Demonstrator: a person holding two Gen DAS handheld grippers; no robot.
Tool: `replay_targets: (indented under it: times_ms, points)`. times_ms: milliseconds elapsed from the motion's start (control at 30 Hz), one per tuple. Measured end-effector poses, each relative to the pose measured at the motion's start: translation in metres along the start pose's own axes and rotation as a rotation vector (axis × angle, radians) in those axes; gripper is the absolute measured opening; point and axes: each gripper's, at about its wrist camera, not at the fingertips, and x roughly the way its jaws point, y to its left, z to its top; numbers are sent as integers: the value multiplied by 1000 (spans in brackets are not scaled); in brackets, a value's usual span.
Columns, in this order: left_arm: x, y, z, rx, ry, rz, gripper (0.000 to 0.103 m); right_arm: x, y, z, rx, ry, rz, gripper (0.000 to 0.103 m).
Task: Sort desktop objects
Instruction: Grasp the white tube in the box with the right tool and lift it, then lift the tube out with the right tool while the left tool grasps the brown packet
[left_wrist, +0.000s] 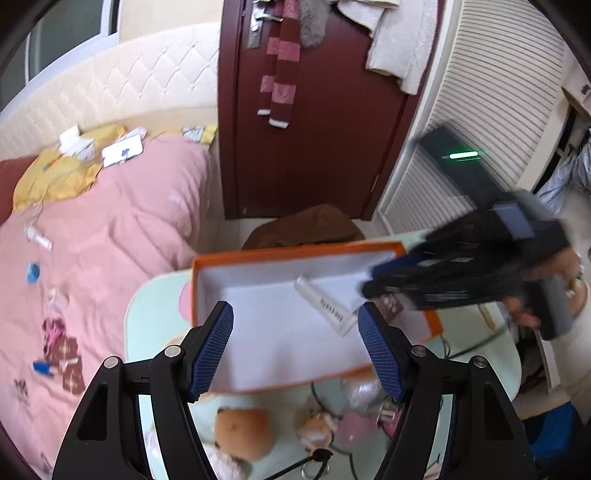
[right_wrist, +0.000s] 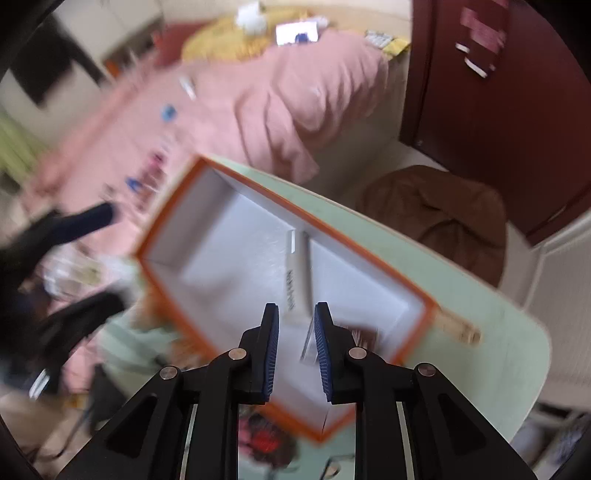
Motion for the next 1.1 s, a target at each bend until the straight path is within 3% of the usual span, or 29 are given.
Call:
replay_targets:
  times_ms: [200, 467, 567, 767, 900, 1000, 1100]
  points:
    - [-6, 13, -18, -35, 37, 30, 71, 69, 21, 23, -71, 101, -120, 20]
    - [9, 11, -8, -20, 76, -10, 71, 15, -3, -2, 23, -54, 8, 18]
    - [27, -8, 7, 76, 125, -31, 71, -13, -16, -14, 67, -129, 65, 18]
    - [80, -58, 19, 270, 277, -136, 71, -86, -66, -85, 230, -299, 117, 18]
    - [116, -92, 26, 399, 380, -208, 70, -93, -86, -122, 328, -321, 143, 18]
    - [143, -117, 32, 495, 457, -262, 62, -89, -95, -139, 380, -320, 171, 18]
    - [163, -128, 21, 571, 520, -235, 61, -81, -98, -145, 403, -323, 192, 18]
